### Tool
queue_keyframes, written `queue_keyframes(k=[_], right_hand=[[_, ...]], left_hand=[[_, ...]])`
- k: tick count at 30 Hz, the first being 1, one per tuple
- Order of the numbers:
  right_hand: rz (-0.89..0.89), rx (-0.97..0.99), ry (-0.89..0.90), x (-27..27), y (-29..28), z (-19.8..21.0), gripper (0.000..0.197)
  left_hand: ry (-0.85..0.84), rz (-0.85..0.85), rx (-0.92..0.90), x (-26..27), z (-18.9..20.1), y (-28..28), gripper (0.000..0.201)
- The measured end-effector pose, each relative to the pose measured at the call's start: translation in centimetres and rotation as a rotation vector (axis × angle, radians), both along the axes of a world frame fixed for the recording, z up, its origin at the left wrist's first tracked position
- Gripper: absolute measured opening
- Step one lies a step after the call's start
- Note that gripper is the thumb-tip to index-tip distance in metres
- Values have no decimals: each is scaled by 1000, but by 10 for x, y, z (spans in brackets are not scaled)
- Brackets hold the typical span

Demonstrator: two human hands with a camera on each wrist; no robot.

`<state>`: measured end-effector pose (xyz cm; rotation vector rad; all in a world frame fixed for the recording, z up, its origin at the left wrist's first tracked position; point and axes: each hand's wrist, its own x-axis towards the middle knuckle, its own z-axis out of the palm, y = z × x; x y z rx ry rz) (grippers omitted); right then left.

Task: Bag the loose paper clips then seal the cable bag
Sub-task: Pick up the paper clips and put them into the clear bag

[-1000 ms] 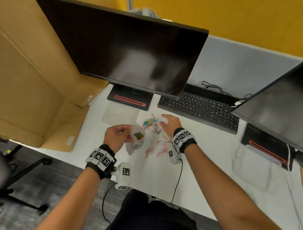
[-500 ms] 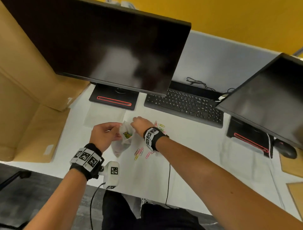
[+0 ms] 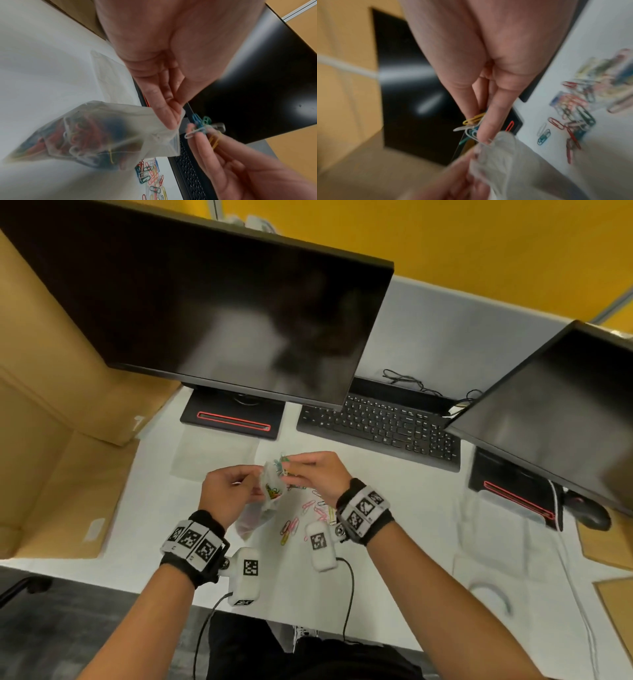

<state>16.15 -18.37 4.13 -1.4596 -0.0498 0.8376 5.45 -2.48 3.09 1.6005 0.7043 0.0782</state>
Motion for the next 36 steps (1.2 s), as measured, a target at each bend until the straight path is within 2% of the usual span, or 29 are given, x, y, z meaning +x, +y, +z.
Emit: queue_keyframes(k=[3, 4, 6, 10, 12, 14, 16, 17, 18, 19, 21, 24, 26, 29, 31, 33, 36], right_hand=[[189, -421, -521, -13, 17, -4, 20], [221, -483, -631, -17, 22, -2, 20], [274, -517, -736, -22, 30, 1, 13], [414, -544, -820, -22, 34, 2, 13], [465, -481, -810, -20, 29, 9, 14], [379, -365, -718, -13, 21, 12, 13], [171, -242, -532, -2, 11, 7, 12], [98, -262, -511, 6, 8, -3, 13], [92, -362, -567, 15, 7, -16, 18], [168, -513, -654, 23, 7, -30, 25], [428, -750, -780, 29, 12, -52, 43], [711, -855, -908, 23, 22, -73, 55], [855, -902, -1073, 12, 21, -85, 56], [916, -923, -1307, 0, 10, -95, 57], [921, -918, -1388, -1, -2, -96, 61], [908, -915, -1421, 0, -13, -92, 57], [918, -899, -1361, 9, -22, -85, 44]], left_hand=[[13, 8, 13, 1, -2, 1, 27], [18, 15, 12, 1, -2, 1, 27], [15, 29, -6, 0, 2, 0, 23], [-1, 26, -17, -2, 6, 2, 15], [-14, 38, -32, -5, 5, 5, 14], [-25, 61, -57, -9, 5, 7, 14], [-48, 91, -82, -15, 9, 10, 14], [-59, 111, -96, -17, 10, 11, 15], [-70, 125, -107, -21, 10, 12, 15], [-79, 132, -113, -23, 11, 13, 15], [-84, 137, -121, -27, 10, 13, 16], [-87, 160, -149, -29, 11, 11, 16], [-88, 166, -145, -29, 11, 9, 16], [-91, 171, -136, -29, 11, 9, 16], [-88, 173, -137, -29, 9, 8, 16], [-79, 166, -139, -29, 7, 6, 16], [-52, 151, -137, -27, 5, 1, 18]])
